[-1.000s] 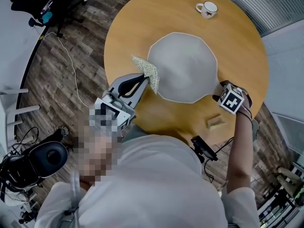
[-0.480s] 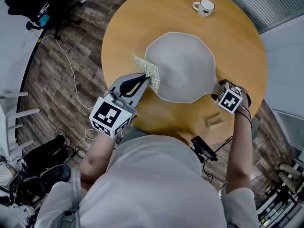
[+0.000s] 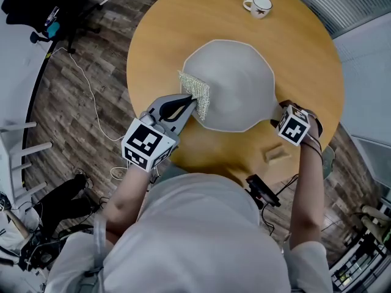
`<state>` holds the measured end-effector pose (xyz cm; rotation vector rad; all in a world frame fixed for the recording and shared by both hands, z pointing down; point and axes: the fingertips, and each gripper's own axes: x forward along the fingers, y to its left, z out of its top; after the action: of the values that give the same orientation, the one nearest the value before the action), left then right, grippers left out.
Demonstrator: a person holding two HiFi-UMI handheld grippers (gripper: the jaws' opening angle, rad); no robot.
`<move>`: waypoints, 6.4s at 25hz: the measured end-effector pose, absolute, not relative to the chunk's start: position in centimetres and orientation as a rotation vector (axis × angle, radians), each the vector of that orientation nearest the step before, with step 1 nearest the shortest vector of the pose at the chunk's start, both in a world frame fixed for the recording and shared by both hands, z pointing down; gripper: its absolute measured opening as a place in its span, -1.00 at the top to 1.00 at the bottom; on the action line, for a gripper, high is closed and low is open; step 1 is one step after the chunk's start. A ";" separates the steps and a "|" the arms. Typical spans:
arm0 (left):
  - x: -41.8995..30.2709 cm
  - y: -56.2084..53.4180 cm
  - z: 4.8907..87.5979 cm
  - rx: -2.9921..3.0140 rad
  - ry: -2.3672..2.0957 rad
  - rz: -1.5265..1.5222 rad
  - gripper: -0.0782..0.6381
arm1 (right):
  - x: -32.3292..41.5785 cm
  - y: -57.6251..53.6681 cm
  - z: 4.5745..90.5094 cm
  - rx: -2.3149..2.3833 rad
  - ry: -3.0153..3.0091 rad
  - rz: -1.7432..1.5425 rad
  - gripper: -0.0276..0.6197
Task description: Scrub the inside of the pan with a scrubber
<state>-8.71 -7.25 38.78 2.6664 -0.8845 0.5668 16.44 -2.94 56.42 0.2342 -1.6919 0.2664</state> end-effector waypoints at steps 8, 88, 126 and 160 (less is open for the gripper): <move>-6.5 -7.4 40.4 2.667 -0.784 0.680 0.73 | 16.7 -3.0 56.2 0.246 -1.699 0.255 0.33; 5.3 -2.1 52.7 2.550 0.125 1.230 0.73 | 14.7 -3.5 57.0 0.201 -1.681 0.222 0.33; 9.7 -5.6 53.6 2.579 0.055 1.200 0.73 | 14.6 -3.2 56.9 0.186 -1.675 0.222 0.32; 11.3 -12.5 54.0 2.612 -0.202 1.174 0.73 | 14.5 -2.7 57.0 0.174 -1.675 0.221 0.32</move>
<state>11.28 -12.52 53.98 2.6119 -0.2023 1.1735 14.46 -2.66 56.96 0.1744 -1.6748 0.2210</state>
